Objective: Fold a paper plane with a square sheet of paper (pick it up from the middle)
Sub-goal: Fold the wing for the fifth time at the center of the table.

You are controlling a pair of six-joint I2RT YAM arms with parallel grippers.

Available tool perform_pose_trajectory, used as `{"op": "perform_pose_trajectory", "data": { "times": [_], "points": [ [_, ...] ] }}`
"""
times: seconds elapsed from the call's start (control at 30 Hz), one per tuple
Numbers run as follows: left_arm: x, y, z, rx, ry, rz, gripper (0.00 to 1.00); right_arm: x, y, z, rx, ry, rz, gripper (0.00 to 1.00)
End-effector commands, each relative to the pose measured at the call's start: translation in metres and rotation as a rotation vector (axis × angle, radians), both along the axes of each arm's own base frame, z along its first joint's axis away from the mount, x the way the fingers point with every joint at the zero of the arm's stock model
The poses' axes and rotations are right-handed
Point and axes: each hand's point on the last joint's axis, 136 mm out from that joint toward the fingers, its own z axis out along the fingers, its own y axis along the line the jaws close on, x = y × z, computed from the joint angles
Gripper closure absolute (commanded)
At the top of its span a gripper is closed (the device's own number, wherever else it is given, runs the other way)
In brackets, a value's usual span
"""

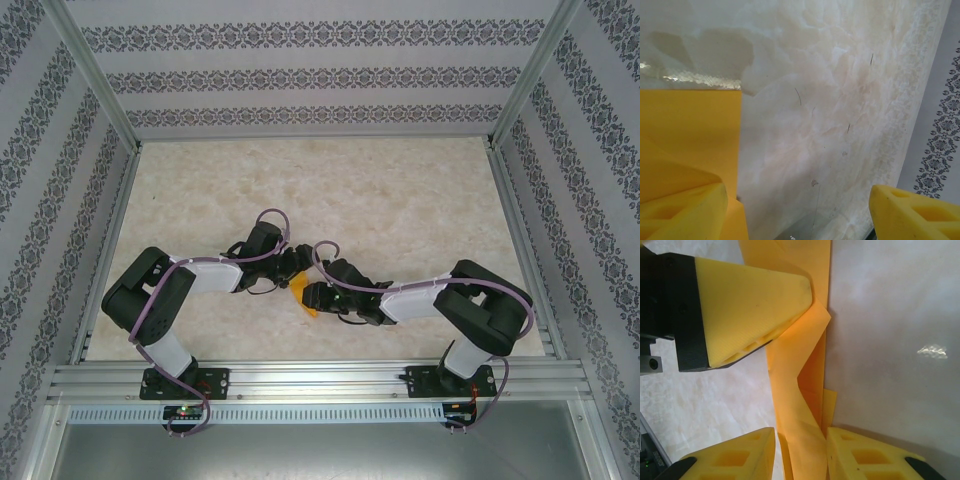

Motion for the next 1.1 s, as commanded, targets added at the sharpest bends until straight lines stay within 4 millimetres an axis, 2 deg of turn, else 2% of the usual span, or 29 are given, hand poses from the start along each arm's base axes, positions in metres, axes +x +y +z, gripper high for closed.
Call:
{"op": "perform_pose_trajectory", "data": {
  "times": [0.0,0.1,0.33,0.43,0.53,0.67,0.8,0.93,1.07],
  "points": [
    [-0.003,0.006,-0.006,0.026,0.003,-0.004,0.24,0.009,0.006,0.006,0.035,-0.013,-0.018,0.65],
    [-0.004,0.007,-0.007,0.029,0.005,-0.008,0.24,0.010,0.003,0.011,0.041,-0.019,-0.027,0.55],
    [-0.005,0.007,-0.008,0.032,0.009,-0.008,0.24,0.013,-0.010,0.014,0.013,-0.045,-0.055,0.52],
    [-0.004,0.008,-0.008,0.033,0.007,-0.006,0.24,0.008,0.004,0.020,0.061,-0.034,-0.001,0.57],
    [-0.003,0.006,-0.006,0.029,0.004,-0.007,0.24,0.005,0.014,0.017,0.083,-0.012,0.021,0.61],
    [-0.003,0.007,-0.007,0.031,0.005,-0.003,0.24,0.003,0.022,0.017,0.143,-0.002,0.031,0.71],
    [-0.003,0.007,-0.009,0.035,0.009,-0.004,0.24,0.000,0.028,0.020,0.170,-0.010,0.051,0.76],
    [-0.004,0.007,-0.010,0.036,0.012,-0.004,0.24,-0.003,0.027,0.017,0.174,-0.006,0.052,0.79],
    [-0.005,0.008,-0.012,0.040,0.016,-0.003,0.24,-0.006,0.025,0.016,0.181,-0.005,0.052,0.76]
  ]
}}
